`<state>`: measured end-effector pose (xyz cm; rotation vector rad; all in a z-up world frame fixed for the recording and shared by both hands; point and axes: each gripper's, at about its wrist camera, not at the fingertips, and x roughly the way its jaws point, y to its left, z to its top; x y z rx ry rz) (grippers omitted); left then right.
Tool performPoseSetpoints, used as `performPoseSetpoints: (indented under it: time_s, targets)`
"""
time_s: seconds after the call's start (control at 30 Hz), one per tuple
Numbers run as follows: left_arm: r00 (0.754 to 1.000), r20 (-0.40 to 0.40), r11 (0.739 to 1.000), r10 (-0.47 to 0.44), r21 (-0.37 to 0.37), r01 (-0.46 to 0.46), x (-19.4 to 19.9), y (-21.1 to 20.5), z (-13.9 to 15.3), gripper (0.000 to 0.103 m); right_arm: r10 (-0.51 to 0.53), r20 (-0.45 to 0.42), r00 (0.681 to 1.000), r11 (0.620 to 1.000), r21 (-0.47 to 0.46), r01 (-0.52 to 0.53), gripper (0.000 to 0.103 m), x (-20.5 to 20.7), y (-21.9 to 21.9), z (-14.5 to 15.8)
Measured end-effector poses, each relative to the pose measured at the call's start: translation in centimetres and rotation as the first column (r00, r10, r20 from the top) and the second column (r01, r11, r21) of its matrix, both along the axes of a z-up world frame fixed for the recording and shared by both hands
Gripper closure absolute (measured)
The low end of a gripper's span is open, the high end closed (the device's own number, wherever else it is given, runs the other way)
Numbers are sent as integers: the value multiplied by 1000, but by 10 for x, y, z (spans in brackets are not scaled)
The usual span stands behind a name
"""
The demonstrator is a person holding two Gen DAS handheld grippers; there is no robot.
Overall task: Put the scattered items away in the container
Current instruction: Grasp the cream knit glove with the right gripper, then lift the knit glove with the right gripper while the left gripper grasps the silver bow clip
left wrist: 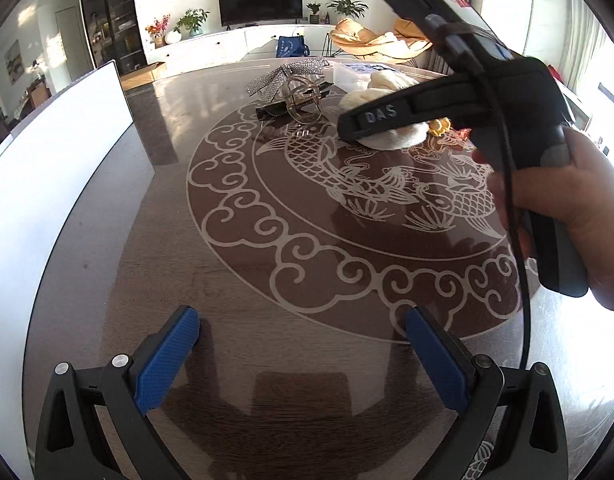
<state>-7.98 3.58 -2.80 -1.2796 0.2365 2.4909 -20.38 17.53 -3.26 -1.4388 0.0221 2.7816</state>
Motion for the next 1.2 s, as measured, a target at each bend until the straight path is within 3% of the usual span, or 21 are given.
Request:
performPoseSetpoints:
  time_s: [0.2, 0.3, 0.4, 0.5, 0.63, 0.7, 0.93, 1.13, 1.2]
  targets:
    - [1000, 0, 1000, 0, 0, 0, 0, 0, 0, 0, 66, -32, 997, 997, 31, -65, 51, 124, 16, -2]
    - [1000, 1, 1000, -1, 0, 1, 0, 0, 0, 0, 28, -40, 999, 999, 40, -26, 49, 185, 29, -2]
    - [1000, 5, 1000, -25, 0, 25, -3, 2, 0, 0, -31, -52, 998, 999, 25, 32, 47, 222, 40, -4]
    - [980, 13, 980, -200, -9, 200, -22, 14, 0, 0, -57, -52, 997, 998, 10, 58, 45, 233, 43, -3]
    - [909, 11, 909, -417, -7, 417, -58, 20, 0, 0, -54, -51, 997, 998, 6, 54, 44, 235, 44, -1]
    - [880, 9, 880, -476, -6, 476, -78, 18, 0, 0, -53, -49, 997, 999, 10, 54, 44, 231, 43, 0]
    - [890, 9, 890, -456, -3, 456, -146, 13, 5, 0, -41, -46, 998, 999, 2, 41, 39, 230, 41, -1]
    - [841, 5, 841, -541, -6, 541, -180, 32, 6, 0, -29, -44, 999, 1000, -4, 29, 35, 230, 41, -1]
    - [839, 5, 839, -544, -6, 544, -195, 36, 7, 0, -22, -42, 999, 1000, -5, 22, 32, 229, 40, -1]
